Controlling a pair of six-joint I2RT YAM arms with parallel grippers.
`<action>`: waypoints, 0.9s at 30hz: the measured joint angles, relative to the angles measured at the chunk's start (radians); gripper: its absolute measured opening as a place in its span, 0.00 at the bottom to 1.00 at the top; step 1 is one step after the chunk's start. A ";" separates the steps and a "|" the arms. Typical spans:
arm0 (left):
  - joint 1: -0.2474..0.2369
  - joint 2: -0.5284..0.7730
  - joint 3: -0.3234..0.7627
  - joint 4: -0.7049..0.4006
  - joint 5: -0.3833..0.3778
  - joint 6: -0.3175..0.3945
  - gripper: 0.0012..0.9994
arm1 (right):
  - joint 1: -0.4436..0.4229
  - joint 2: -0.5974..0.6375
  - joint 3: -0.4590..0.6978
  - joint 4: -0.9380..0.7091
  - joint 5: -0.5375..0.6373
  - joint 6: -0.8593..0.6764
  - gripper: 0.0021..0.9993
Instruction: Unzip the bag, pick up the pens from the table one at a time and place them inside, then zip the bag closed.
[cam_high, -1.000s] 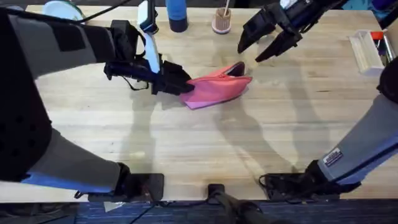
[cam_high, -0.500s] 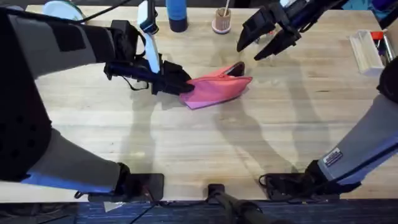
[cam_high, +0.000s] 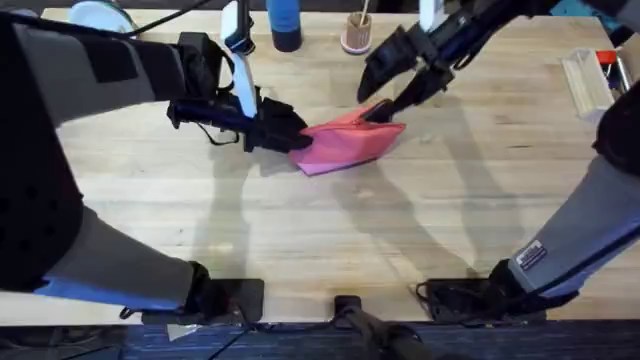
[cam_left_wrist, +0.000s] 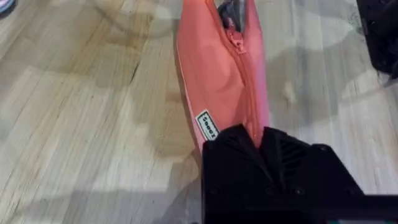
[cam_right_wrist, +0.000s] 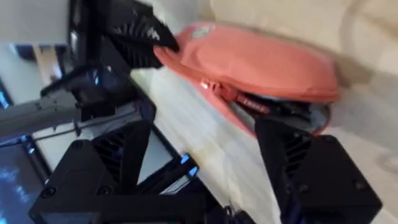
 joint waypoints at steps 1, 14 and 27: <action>0.000 0.000 0.000 0.000 0.000 0.000 0.04 | 0.005 0.000 -0.018 0.002 -0.002 0.000 1.00; 0.000 0.000 0.000 -0.001 0.000 0.000 0.04 | 0.038 0.000 -0.173 0.184 -0.007 0.032 1.00; 0.000 0.000 0.000 -0.003 0.000 0.000 0.04 | 0.105 0.000 -0.182 0.242 -0.084 0.094 1.00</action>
